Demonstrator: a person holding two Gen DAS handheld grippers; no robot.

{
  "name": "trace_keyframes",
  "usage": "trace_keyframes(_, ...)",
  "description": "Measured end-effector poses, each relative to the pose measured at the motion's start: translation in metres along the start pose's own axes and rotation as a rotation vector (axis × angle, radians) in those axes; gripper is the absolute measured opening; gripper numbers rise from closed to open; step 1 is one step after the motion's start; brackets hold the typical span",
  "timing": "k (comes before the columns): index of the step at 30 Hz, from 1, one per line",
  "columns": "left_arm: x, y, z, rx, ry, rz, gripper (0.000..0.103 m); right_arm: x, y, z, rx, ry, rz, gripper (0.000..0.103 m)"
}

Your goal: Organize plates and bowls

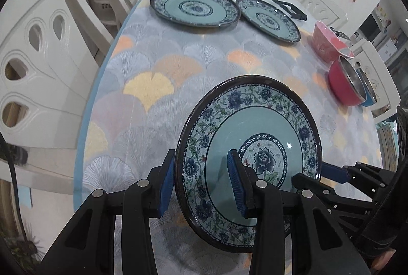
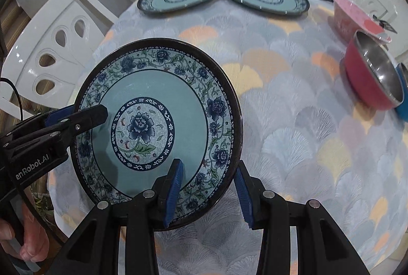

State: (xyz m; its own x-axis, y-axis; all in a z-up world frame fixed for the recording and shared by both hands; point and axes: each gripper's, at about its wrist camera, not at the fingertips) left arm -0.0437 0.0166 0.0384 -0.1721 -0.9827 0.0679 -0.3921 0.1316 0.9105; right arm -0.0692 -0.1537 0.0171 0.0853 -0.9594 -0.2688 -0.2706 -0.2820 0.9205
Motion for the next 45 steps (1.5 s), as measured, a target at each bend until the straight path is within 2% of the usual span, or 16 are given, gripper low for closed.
trace_keyframes(11,0.0,-0.012,0.001,-0.017,-0.007,-0.026,0.036,-0.002,-0.005,0.006,0.011,0.012,0.02,0.04)
trace_keyframes(13,-0.001,-0.012,-0.001,-0.023,-0.004,-0.029,0.039,-0.002,-0.004,0.006,0.009,0.011,0.022,0.04)
trace_keyframes(16,-0.007,-0.009,-0.004,-0.023,0.008,-0.035,0.039,0.003,0.002,0.009,0.002,-0.007,0.017,0.047)
trace_keyframes(19,-0.015,0.003,-0.009,0.001,0.022,-0.036,0.039,0.008,0.016,0.009,0.025,-0.026,0.01,0.055)
trace_keyframes(24,-0.025,0.027,-0.019,0.049,0.032,-0.026,0.039,0.013,0.047,-0.001,0.073,-0.07,-0.036,0.055)
trace_keyframes(30,-0.018,0.068,-0.045,0.171,0.025,0.036,0.039,0.007,0.087,-0.028,0.17,-0.072,-0.036,0.057)
trace_keyframes(32,-0.011,0.078,-0.056,0.206,0.02,0.056,0.039,0.001,0.102,-0.041,0.208,-0.057,-0.034,0.061)
trace_keyframes(37,0.006,0.098,-0.08,0.274,0.013,0.102,0.049,-0.008,0.126,-0.069,0.284,-0.016,-0.02,0.07)
trace_keyframes(39,0.01,0.103,-0.089,0.296,0.012,0.111,0.065,-0.008,0.129,-0.077,0.297,-0.013,-0.021,0.071)
trace_keyframes(45,0.009,0.104,-0.111,0.317,0.028,0.122,0.067,0.0,0.134,-0.096,0.31,-0.01,-0.018,0.072)
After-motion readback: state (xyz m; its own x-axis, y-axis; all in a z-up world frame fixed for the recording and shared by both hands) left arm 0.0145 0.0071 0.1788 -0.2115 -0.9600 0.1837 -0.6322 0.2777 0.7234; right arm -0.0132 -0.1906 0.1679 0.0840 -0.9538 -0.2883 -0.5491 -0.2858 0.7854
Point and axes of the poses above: each gripper's, at about its wrist camera, not at the fingertips, and y roughly against the way its jaws point, x to its right, z to its underside, and after that the axes turned 9 degrees about -z, right-handed
